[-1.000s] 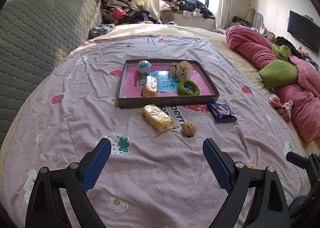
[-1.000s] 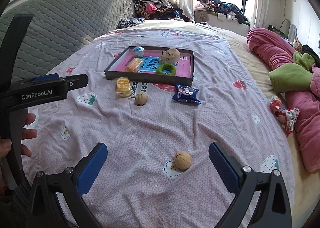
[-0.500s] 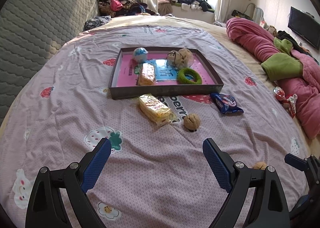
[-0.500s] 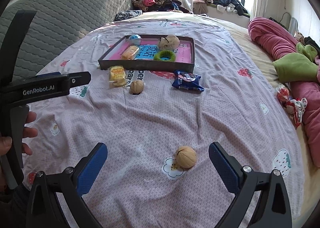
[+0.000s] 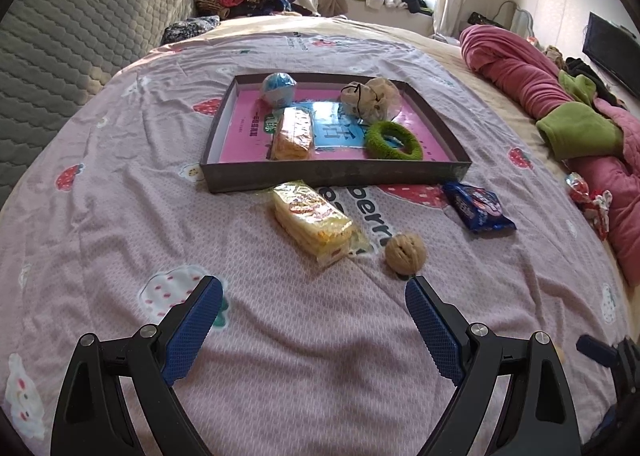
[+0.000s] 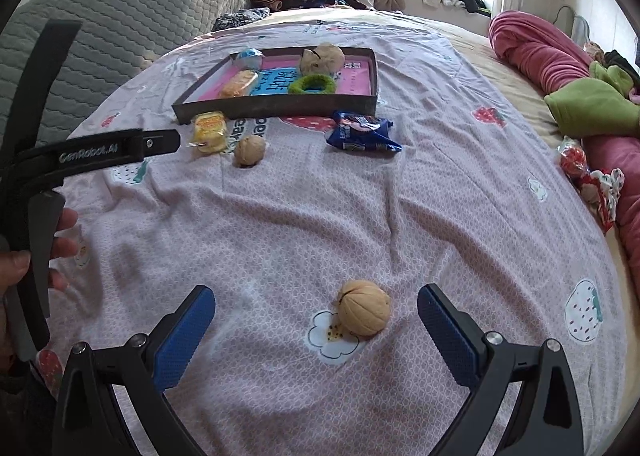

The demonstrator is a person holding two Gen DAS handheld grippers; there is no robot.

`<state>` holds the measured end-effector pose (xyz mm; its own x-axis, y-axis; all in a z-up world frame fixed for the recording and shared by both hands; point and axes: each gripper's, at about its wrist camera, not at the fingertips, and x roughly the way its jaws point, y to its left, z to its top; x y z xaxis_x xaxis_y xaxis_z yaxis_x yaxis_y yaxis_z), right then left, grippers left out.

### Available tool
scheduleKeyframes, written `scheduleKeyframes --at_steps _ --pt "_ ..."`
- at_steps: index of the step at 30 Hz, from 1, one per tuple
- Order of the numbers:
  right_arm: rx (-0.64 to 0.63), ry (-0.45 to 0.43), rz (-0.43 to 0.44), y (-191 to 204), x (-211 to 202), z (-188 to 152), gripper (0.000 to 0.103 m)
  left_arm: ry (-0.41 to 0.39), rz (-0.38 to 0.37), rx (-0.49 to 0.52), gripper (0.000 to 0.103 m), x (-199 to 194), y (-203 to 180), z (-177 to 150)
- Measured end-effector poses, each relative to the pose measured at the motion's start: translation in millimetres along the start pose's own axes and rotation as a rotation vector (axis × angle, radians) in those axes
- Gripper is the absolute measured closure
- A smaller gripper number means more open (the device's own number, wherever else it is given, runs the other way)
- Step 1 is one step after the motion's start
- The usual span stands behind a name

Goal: Organize objects
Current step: 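Grasp the walnut with the right tool while the left tool grasps the yellow snack pack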

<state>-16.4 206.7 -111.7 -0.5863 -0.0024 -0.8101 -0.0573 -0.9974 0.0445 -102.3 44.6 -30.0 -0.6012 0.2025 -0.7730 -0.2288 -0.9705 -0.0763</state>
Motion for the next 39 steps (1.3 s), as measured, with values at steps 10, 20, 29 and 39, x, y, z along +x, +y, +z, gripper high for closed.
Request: scheduleKeyframes --at_steps 10,20,29,39 --pt "0.039 0.049 0.000 -18.3 14.9 -10.7 0.027 0.005 -0.012 0.013 0.010 34.3 -13.3 23.1" --pt "0.024 0.043 0.008 -16.6 20.9 -5.3 0.050 0.020 0.008 -0.016 0.010 56.2 -4.2 33.2" --pt "-0.020 0.054 0.018 -7.8 26.2 1.6 0.068 0.043 0.057 -0.051 0.010 76.0 7.9 41.8" --pt "-0.048 0.057 0.020 -4.0 25.2 2.1 0.068 0.094 0.021 -0.049 0.051 85.4 2.2 35.9"
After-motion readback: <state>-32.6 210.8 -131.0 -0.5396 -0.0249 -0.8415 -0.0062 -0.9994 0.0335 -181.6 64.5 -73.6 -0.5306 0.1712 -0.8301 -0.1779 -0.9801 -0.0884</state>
